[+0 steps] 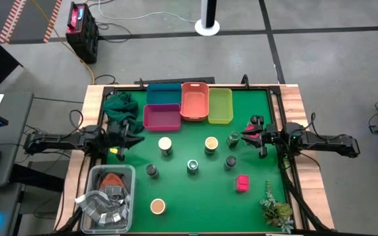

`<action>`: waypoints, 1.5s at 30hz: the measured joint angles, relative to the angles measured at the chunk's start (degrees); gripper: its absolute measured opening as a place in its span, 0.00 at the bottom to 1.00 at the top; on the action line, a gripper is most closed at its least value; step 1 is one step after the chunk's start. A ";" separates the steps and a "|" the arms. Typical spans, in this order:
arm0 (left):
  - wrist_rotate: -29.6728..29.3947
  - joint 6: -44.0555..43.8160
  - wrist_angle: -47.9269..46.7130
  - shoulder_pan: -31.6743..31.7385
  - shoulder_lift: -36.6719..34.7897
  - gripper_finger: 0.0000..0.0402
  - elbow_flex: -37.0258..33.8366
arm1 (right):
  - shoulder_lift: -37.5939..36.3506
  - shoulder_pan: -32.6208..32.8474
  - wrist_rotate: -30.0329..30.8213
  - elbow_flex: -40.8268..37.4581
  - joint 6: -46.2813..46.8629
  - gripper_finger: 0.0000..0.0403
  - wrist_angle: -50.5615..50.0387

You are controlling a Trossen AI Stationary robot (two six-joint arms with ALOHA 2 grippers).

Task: Sort spices by type
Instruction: Put the top left gold seasoning bottle into the blue bin

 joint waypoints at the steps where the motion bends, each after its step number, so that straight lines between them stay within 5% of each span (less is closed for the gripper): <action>1: -1.01 -1.78 1.41 0.01 -0.07 0.00 0.00 | -0.01 0.02 0.00 0.00 0.00 0.33 0.00; 8: -6.56 -12.40 10.90 0.00 -0.13 0.00 0.02 | -0.02 0.00 0.00 -0.02 0.00 0.33 -0.02; 12: -6.36 -14.06 12.57 0.00 -0.13 0.00 0.02 | -0.01 0.00 -0.01 -0.02 0.00 0.33 0.00; 22: -7.20 -33.65 13.50 0.00 -0.15 0.00 0.66 | 0.00 0.00 -0.01 -0.02 0.17 0.33 1.31; 30: -21.16 -53.04 12.15 -0.02 1.00 0.00 0.71 | -0.03 -0.48 0.95 1.41 19.46 0.33 17.45; 34: -26.33 -53.25 13.52 -0.02 2.06 0.00 0.82 | 0.04 -1.52 1.57 1.57 28.02 0.33 28.03; 40: -26.06 -45.17 14.27 -0.02 5.91 0.00 6.67 | -0.02 -1.61 1.80 1.62 35.95 0.33 41.12; 45: -23.74 -36.75 13.83 -0.02 12.81 0.00 14.12 | 0.87 -1.60 2.19 4.16 36.11 0.33 32.94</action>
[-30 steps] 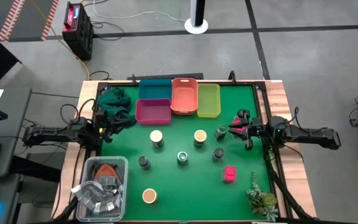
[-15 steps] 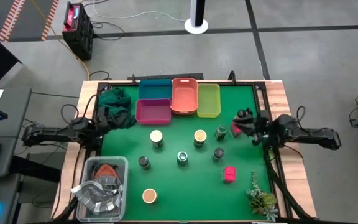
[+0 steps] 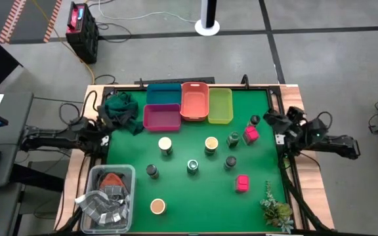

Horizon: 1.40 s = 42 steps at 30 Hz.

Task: Sort spices by type
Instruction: Put the top left gold seasoning bottle into the blue bin

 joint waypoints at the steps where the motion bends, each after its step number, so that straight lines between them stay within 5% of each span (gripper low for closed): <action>1: 0.08 1.09 0.15 0.00 1.56 0.00 1.69 | 0.70 0.02 0.02 1.45 -0.04 0.33 -4.66; 7: 0.60 6.89 -3.80 0.00 10.79 0.00 11.48 | 8.24 -0.35 2.45 13.19 -5.81 0.30 -30.87; 11: 4.30 9.02 -18.98 0.00 16.48 0.03 19.98 | 14.76 -0.81 4.30 22.59 -11.45 0.30 -42.56; 20: 14.37 13.62 -47.22 -0.37 32.32 0.30 35.75 | 33.32 -0.63 5.37 41.35 -18.52 0.32 -64.79; 31: 20.15 26.56 -66.99 -0.49 49.81 0.65 49.66 | 46.21 -0.59 3.65 52.61 -22.59 0.59 -79.19; 42: 24.63 32.80 -73.93 -0.57 66.04 0.76 57.64 | 47.78 -0.30 1.96 53.61 -18.18 0.69 -81.46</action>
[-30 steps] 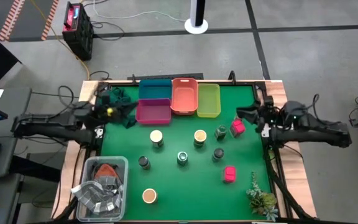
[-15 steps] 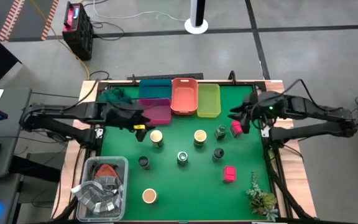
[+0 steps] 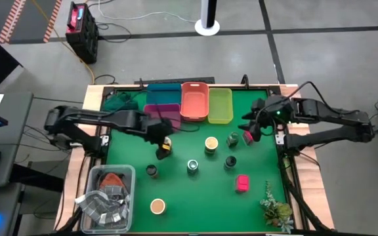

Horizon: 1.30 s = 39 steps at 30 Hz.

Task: Sort spices by type
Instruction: Put the top left gold seasoning bottle into the blue bin

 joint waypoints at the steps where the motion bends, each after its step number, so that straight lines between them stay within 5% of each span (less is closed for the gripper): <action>1: -0.48 0.26 -1.03 0.00 1.10 0.77 0.80 | -0.07 0.36 0.00 0.00 -0.41 0.69 -0.30; 17: -4.59 2.74 -5.77 0.04 8.33 0.89 2.79 | 0.61 2.01 -0.02 0.00 -2.43 0.69 -0.94; 39: -0.20 -2.63 0.77 1.40 8.38 0.87 -5.91 | 0.59 1.98 0.00 0.00 -3.04 0.69 1.15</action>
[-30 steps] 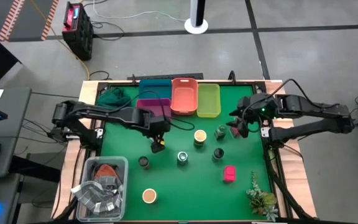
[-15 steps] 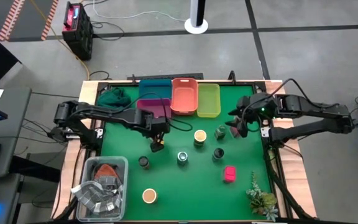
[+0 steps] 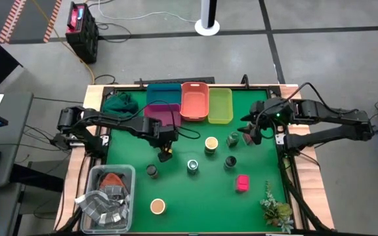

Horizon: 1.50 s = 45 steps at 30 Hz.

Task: Sort spices by type
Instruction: Put the top left gold seasoning bottle into the blue bin

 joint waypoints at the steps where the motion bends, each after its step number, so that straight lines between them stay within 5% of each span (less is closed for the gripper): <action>1: -0.02 -0.06 0.26 0.00 0.00 0.85 0.00 | 0.00 0.00 0.00 0.00 0.02 0.69 0.00; 7: 0.47 -2.97 3.26 0.01 0.00 0.68 0.00 | 0.00 0.00 0.00 0.00 0.52 0.69 0.07; 13: 2.91 -4.98 1.13 0.97 -0.27 0.67 1.56 | 0.00 0.00 0.00 0.00 1.15 0.69 0.07; 18: 3.25 -1.85 -4.07 4.34 -2.75 0.67 9.39 | 0.00 0.00 0.00 -0.02 1.16 0.69 0.07; 28: 5.70 10.29 -13.22 19.75 -0.84 0.67 25.66 | 0.24 -0.07 0.02 -0.02 1.14 0.69 0.50; 36: 6.30 14.59 -14.33 34.26 4.54 0.67 28.88 | 1.64 -0.04 0.03 -0.07 2.12 0.69 1.03; 45: 3.84 17.02 -11.13 42.03 12.20 0.67 31.80 | 5.98 -0.04 0.30 -0.07 2.73 0.69 4.37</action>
